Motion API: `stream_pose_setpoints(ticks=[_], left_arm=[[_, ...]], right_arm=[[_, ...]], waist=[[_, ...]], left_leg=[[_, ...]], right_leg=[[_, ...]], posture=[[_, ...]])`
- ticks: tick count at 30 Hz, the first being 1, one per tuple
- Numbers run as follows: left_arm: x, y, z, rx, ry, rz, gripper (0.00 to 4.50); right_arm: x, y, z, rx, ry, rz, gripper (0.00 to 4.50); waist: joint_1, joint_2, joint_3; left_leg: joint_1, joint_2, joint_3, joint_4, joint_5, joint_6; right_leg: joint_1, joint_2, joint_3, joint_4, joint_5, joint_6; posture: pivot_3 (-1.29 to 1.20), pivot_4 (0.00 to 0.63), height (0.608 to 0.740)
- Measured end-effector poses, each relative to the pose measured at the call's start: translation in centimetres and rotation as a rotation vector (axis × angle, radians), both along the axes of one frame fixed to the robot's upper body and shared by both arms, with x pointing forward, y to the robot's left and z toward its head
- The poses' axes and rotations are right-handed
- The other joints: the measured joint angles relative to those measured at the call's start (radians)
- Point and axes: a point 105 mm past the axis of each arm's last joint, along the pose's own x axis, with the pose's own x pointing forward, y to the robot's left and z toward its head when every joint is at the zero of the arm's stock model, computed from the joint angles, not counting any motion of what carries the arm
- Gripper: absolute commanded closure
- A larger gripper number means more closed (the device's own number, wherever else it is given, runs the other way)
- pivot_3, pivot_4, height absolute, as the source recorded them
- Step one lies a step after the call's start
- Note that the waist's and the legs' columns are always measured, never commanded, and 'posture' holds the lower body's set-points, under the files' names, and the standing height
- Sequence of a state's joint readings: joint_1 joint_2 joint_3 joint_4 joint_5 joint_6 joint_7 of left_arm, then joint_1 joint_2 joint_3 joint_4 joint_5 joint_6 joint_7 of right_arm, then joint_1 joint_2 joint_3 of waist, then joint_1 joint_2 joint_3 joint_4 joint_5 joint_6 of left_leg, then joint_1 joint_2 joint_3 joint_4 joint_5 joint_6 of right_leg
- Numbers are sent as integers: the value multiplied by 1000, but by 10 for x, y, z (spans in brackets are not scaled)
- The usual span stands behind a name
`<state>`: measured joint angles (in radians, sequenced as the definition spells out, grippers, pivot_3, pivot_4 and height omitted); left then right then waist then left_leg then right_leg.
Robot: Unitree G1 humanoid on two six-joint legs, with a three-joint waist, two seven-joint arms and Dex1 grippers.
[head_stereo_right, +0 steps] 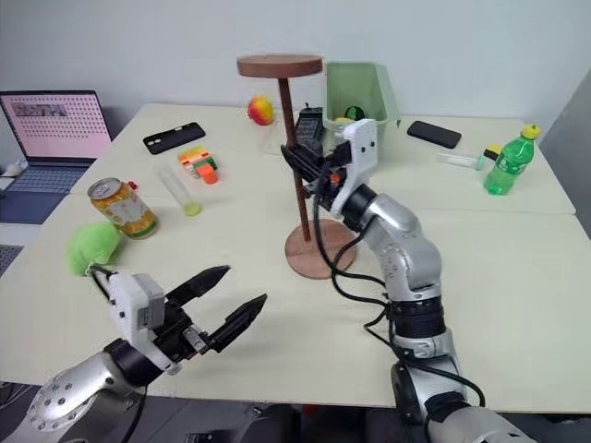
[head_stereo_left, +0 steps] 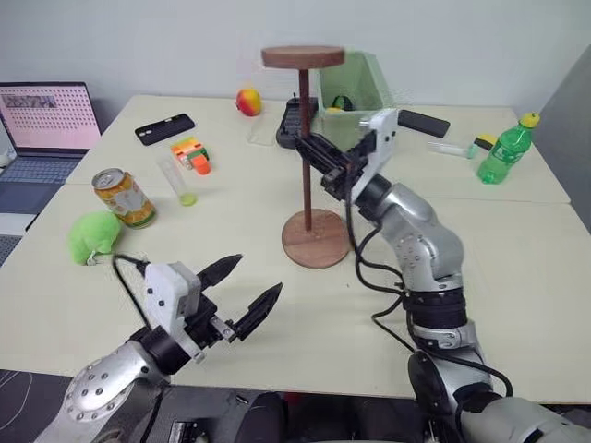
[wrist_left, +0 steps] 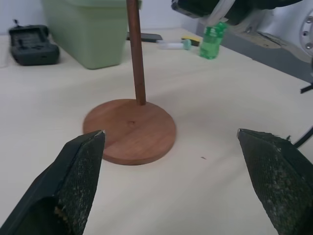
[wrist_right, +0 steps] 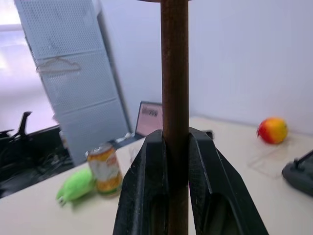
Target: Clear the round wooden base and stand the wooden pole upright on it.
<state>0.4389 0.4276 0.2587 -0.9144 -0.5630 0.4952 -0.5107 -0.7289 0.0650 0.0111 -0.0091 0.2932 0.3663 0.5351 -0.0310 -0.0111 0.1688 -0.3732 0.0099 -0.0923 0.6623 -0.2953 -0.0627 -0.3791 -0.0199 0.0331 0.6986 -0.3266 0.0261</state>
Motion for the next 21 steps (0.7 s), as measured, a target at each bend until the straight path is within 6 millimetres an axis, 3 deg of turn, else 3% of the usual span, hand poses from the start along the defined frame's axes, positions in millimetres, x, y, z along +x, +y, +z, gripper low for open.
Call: stream_pose_setpoints(ticks=[3,5,10,21], left_arm=[[-6,0,-19,33,22,26,0],[0,-5,-15,23,-19,26,0],[11,-9,1,20,-105,29,0],[13,-9,2,30,-104,25,0]], right_arm=[[12,4,-30,-35,24,-61,4292],[16,6,-42,-51,33,-77,4292],[24,-1,-45,-54,-5,-121,4292],[29,-3,-56,-51,-9,-149,4292]], waist=[[2,1,1],[2,1,1],[-4,0,1],[-10,0,1]], left_leg=[[4,1,7,-2,0,1],[4,1,9,-1,0,1],[5,2,10,-2,-2,3],[7,3,10,-2,-2,3]], right_leg=[[3,1,3,-1,0,0],[3,1,4,0,0,0],[3,1,7,-1,0,0],[3,1,8,-1,0,0]], posture=[[0,150,740],[0,150,740],[0,150,740],[0,150,740]])
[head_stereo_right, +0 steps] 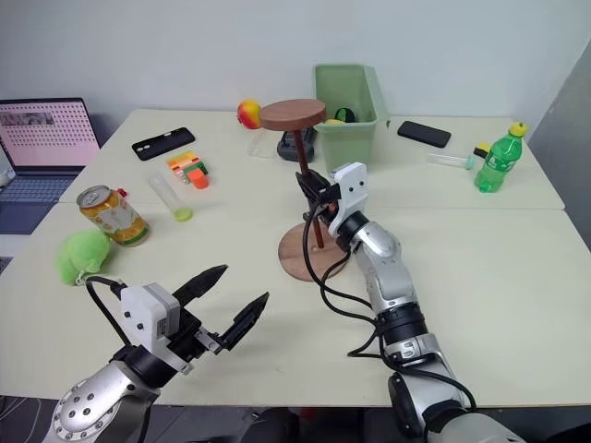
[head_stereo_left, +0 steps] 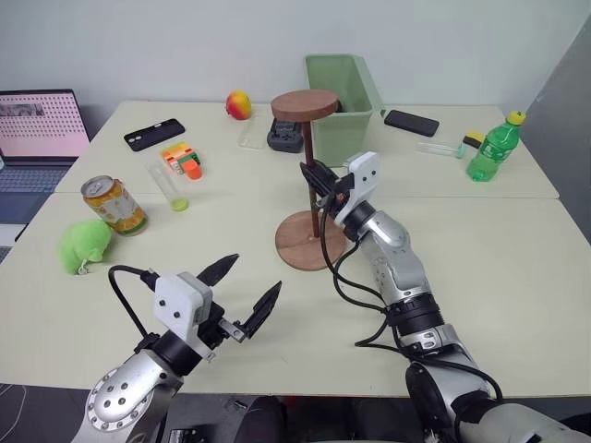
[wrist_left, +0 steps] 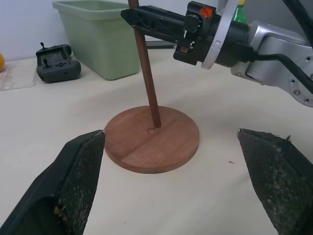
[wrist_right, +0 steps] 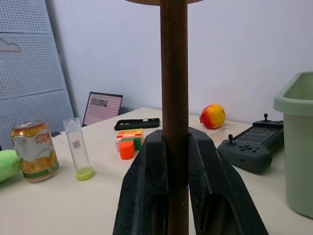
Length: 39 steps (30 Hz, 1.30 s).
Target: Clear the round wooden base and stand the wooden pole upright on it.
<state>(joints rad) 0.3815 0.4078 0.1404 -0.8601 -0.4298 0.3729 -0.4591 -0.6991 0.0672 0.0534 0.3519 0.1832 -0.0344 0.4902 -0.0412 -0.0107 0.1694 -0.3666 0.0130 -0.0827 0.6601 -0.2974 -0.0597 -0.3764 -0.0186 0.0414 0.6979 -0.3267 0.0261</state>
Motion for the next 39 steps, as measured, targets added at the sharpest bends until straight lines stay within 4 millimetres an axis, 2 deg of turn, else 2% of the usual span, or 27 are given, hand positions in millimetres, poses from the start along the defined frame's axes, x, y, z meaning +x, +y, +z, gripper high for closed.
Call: stream_pose_setpoints(ticks=[11,34,39], left_arm=[[-6,-1,2,0,1,5,0],[-4,-3,5,-2,-17,-5,0],[-4,-3,4,-2,-12,-5,0]], right_arm=[[-5,14,-1,15,15,40,4292],[-3,4,-6,0,-28,-23,4292],[-16,-1,-11,-33,-53,-5,4292]], waist=[[-1,0,0],[0,0,0],[4,0,0]], left_leg=[[0,0,0,0,0,0],[0,0,0,0,0,0],[1,0,-1,0,0,0]], right_leg=[[0,0,0,0,0,0],[1,0,0,-1,0,0],[3,0,0,-2,0,0]], posture=[[0,150,740],[0,150,740],[0,150,740]])
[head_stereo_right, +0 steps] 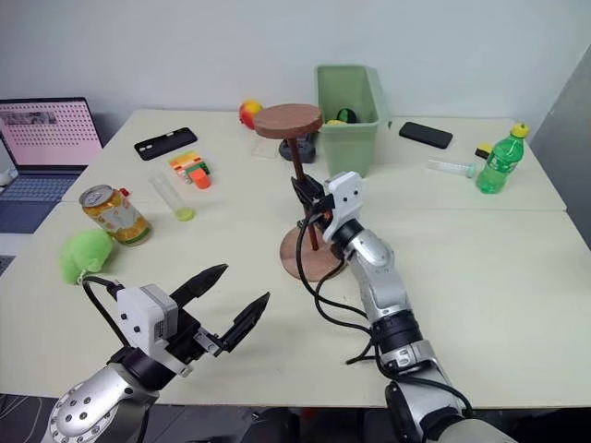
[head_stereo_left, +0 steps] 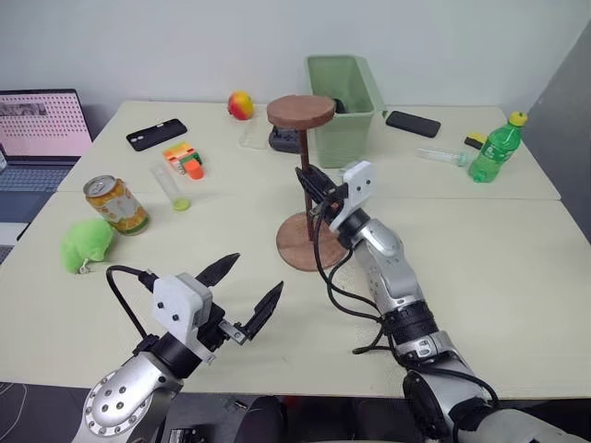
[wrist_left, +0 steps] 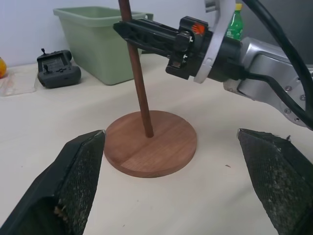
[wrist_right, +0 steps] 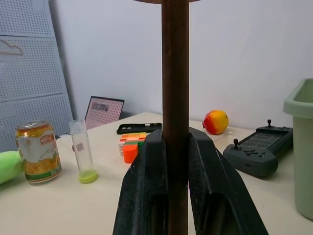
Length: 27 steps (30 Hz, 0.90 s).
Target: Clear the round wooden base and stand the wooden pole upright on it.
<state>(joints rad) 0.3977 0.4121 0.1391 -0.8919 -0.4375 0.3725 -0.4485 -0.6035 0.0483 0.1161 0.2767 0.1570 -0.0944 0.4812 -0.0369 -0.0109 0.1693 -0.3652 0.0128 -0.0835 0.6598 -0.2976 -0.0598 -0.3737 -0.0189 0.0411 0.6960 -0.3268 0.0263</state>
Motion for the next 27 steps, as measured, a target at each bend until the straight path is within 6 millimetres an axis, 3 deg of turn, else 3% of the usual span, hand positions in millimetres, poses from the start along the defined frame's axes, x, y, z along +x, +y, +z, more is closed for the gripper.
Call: stream_pose_setpoints(ticks=[9,18,27], left_arm=[[-1,2,-2,3,5,4,0],[-3,5,-8,2,24,5,0],[-2,7,-10,4,20,12,0]], right_arm=[[-16,-8,-8,-95,62,45,4292],[-14,-3,-12,-187,93,54,4292],[-7,10,-4,-204,148,51,4292]], waist=[[3,-1,-1],[1,-1,-10],[-18,-1,-11]], left_leg=[[2,0,0,0,0,0],[3,0,0,-2,0,0],[5,0,1,-4,0,0]], right_leg=[[1,0,0,0,0,0],[2,0,1,-2,0,0],[2,1,1,-1,0,0]], posture=[[0,150,740],[0,150,740],[0,150,740]])
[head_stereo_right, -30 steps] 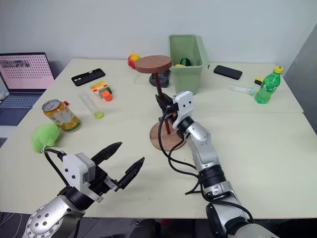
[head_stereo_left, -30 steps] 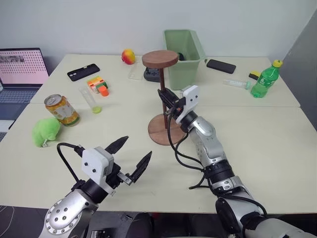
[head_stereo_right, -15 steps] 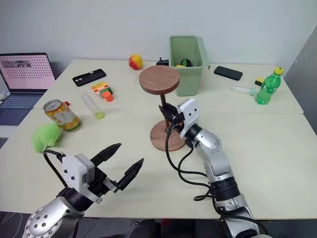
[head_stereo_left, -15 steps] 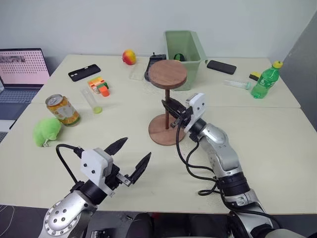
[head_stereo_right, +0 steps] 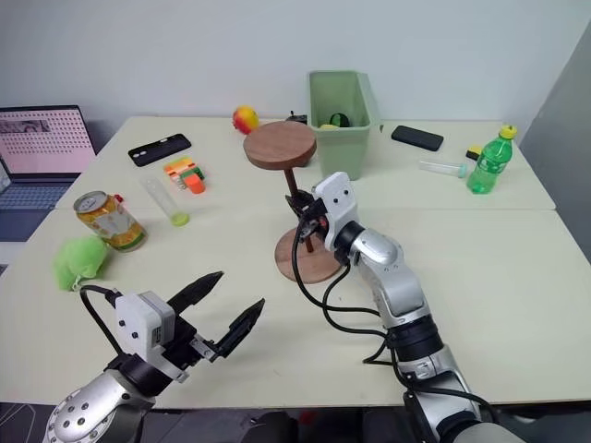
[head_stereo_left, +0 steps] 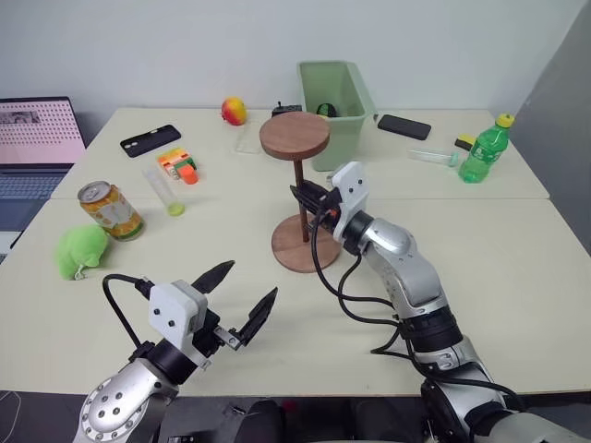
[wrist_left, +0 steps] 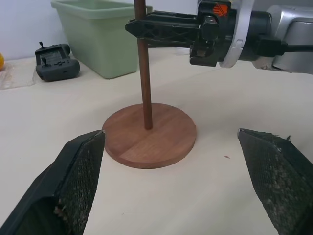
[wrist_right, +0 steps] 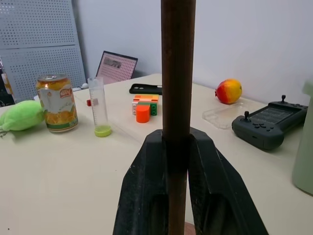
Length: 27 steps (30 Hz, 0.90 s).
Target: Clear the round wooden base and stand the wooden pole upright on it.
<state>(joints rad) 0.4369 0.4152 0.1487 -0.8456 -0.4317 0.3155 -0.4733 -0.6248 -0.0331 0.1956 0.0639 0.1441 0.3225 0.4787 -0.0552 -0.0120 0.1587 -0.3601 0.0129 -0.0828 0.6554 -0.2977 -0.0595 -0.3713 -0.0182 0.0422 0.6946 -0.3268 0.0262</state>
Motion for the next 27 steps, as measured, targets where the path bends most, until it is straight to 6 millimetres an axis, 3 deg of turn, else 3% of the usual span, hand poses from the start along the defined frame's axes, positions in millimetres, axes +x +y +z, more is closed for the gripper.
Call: stream_pose_setpoints(ticks=[6,7,8,11,12,22,27], left_arm=[[-1,2,-4,1,5,5,0],[-2,2,-4,1,4,2,0],[-2,2,-4,1,0,-1,0],[-3,1,-3,2,-8,-5,0],[-2,2,-4,2,-8,-3,0],[0,1,-2,0,-19,-7,0],[5,4,-2,-2,2,-17,0]], right_arm=[[1,-2,1,-7,18,9,4292],[0,-3,1,-12,15,11,3590],[0,-4,-3,-36,30,11,3357],[-1,-10,-51,-125,199,-2,2614],[-3,-11,-57,-139,225,2,2398],[-12,-7,-26,-141,170,68,61],[-16,-28,-24,-213,181,81,61]], waist=[[-2,0,0],[-2,0,0],[-1,0,0],[0,0,5],[1,1,9],[1,1,9],[10,1,9]], left_leg=[[1,0,0,-2,0,0],[1,0,0,-2,0,0],[1,0,0,-2,0,0],[-4,0,0,-2,0,0],[-6,0,1,-2,0,0],[-10,0,1,-10,0,0],[-10,0,0,-10,0,0]], right_leg=[[0,0,1,0,0,0],[0,0,1,0,0,0],[0,0,0,-1,0,0],[-4,-1,0,-2,0,0],[-6,-1,1,-2,0,0],[-8,-2,0,-13,0,0],[-8,-2,-1,-13,0,0]], posture=[[0,150,740],[0,150,740],[0,150,740],[0,150,740],[0,150,740],[0,150,740],[0,150,740]])
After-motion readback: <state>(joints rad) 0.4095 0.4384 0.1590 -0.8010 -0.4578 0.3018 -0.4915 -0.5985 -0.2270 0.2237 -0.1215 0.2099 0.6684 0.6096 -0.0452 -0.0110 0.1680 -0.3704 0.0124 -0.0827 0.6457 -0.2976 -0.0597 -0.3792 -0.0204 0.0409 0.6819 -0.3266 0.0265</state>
